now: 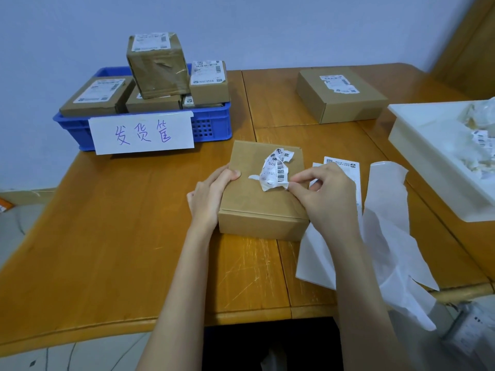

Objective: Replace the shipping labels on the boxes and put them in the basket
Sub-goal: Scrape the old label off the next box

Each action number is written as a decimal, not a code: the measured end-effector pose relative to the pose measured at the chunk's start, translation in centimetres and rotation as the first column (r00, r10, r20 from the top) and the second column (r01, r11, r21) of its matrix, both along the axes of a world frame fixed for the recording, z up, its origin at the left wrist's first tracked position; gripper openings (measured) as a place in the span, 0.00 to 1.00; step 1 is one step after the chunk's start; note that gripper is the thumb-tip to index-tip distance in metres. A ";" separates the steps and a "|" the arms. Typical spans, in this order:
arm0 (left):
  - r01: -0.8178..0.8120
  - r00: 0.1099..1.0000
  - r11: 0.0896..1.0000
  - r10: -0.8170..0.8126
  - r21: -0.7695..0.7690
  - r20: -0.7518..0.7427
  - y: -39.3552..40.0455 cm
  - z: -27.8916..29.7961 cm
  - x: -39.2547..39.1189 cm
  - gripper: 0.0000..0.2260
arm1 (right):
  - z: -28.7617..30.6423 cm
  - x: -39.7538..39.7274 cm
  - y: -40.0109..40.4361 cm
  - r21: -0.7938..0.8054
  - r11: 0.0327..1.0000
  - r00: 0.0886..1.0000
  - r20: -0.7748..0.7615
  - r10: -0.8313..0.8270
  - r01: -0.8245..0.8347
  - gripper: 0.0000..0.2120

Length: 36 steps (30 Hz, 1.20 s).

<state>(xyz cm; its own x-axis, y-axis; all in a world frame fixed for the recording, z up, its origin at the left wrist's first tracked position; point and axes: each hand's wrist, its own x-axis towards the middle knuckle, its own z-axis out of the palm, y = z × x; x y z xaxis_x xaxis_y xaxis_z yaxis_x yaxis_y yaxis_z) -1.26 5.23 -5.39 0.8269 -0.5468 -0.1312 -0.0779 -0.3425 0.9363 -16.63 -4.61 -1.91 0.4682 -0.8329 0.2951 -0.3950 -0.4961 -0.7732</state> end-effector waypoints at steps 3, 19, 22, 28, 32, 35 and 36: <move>0.018 1.000 1.000 -0.018 0.013 0.006 0.0 0.2 -0.2 0.07 | 0.1 0.5 0.3 -0.040 0.999 0.999 -0.030 -0.018 0.017 0.11; 0.027 0.996 1.000 -0.027 0.000 0.083 -0.4 -1.0 0.3 0.35 | 0.6 2.0 0.4 0.080 0.993 0.995 -0.042 0.091 -0.087 0.09; 0.022 0.994 1.000 -0.022 0.003 0.107 -0.5 -0.9 0.3 0.35 | 1.4 0.7 0.1 0.158 0.987 0.996 0.082 0.028 -0.041 0.06; 0.029 0.993 1.000 -0.027 -0.013 0.116 -0.4 -1.1 0.3 0.37 | 1.3 0.2 -0.2 0.120 0.993 0.993 -0.122 0.007 0.008 0.09; 0.033 0.994 0.999 -0.031 -0.021 0.102 -0.3 -1.2 0.3 0.35 | 0.9 1.3 0.3 0.063 0.998 0.985 -0.174 -0.010 0.022 0.10; 0.032 0.996 0.999 -0.031 -0.015 0.084 -0.4 -1.2 0.4 0.29 | 0.9 1.6 0.2 0.058 0.998 0.984 -0.178 -0.013 0.023 0.10; 0.032 0.996 0.999 -0.031 -0.015 0.082 -0.4 -1.3 0.4 0.27 | 0.9 1.7 0.3 0.076 0.997 0.987 -0.163 -0.009 0.021 0.11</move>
<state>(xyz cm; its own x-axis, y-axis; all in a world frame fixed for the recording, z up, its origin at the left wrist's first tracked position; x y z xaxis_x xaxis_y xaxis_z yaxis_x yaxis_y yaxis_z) -0.81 4.85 -6.66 0.8170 -0.5740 -0.0545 -0.1652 -0.3236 0.9317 -14.94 -4.34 -0.97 0.4919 -0.8575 0.1506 -0.5254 -0.4303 -0.7341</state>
